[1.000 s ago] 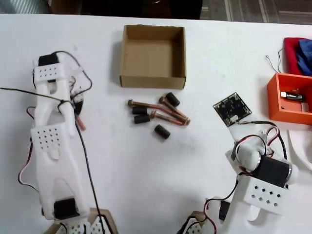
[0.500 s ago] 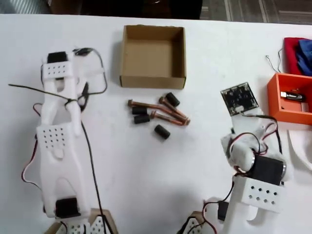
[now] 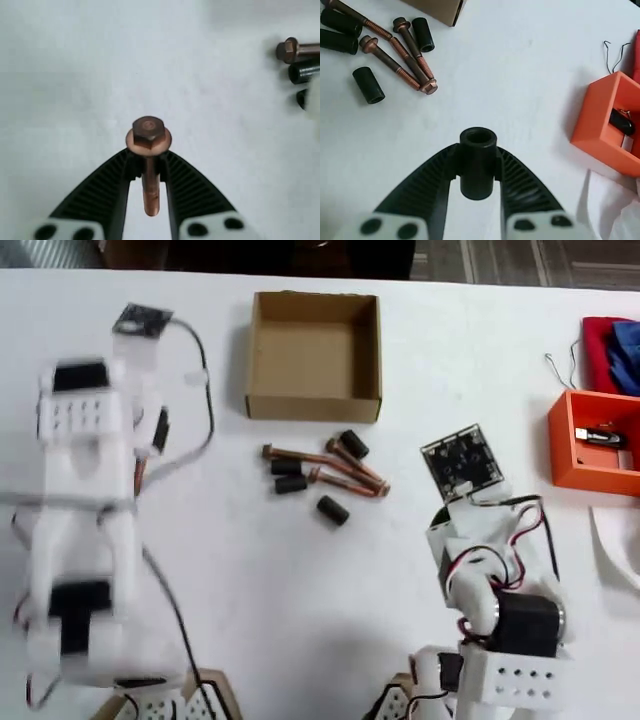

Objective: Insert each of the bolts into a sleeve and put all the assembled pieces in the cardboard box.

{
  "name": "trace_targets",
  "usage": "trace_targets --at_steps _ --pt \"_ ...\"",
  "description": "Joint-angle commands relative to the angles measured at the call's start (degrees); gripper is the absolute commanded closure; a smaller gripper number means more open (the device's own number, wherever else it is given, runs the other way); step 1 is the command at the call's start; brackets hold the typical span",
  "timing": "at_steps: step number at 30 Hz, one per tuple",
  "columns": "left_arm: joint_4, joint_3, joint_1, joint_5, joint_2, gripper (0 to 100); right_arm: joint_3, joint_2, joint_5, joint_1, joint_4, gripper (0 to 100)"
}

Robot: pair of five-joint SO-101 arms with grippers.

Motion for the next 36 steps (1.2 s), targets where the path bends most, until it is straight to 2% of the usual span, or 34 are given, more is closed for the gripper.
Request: trace_targets --at_steps 1,2,5,10,17,20,22,26,32,36 --pt "-23.56 26.51 0.79 -0.09 -17.67 93 1.93 -1.01 -0.26 -0.40 -4.44 97.5" --pt "-25.49 28.70 1.41 0.09 -18.02 90 2.37 -1.01 -0.35 -0.40 -4.97 97.5" --pt "-24.53 29.49 3.08 1.23 -13.63 85 2.64 -1.01 -0.35 -0.40 -5.76 97.5" --pt "-21.45 22.64 2.99 1.49 -0.70 89 3.08 -0.75 -0.44 -0.13 -8.40 97.5" --pt "-16.00 8.92 3.52 1.23 13.27 90 11.08 -1.01 -0.79 -0.13 -17.89 97.5" --pt "-14.95 3.91 7.03 0.26 14.42 90 14.15 -0.66 -4.13 -0.40 -21.23 97.5" --pt "-13.89 1.98 11.08 -3.08 14.59 90 15.30 -0.66 -5.36 -0.40 -22.73 97.5" --pt "-12.84 1.27 16.62 -6.68 14.59 90 15.56 -0.66 -5.36 -0.40 -22.90 97.5" --pt "-16.18 1.80 14.68 -9.85 15.30 90 15.47 -1.01 -5.01 -0.04 -21.23 97.5" --pt "-14.68 -1.71 12.31 -11.96 20.75 86 15.47 -1.01 -5.01 -0.04 -20.62 97.5"
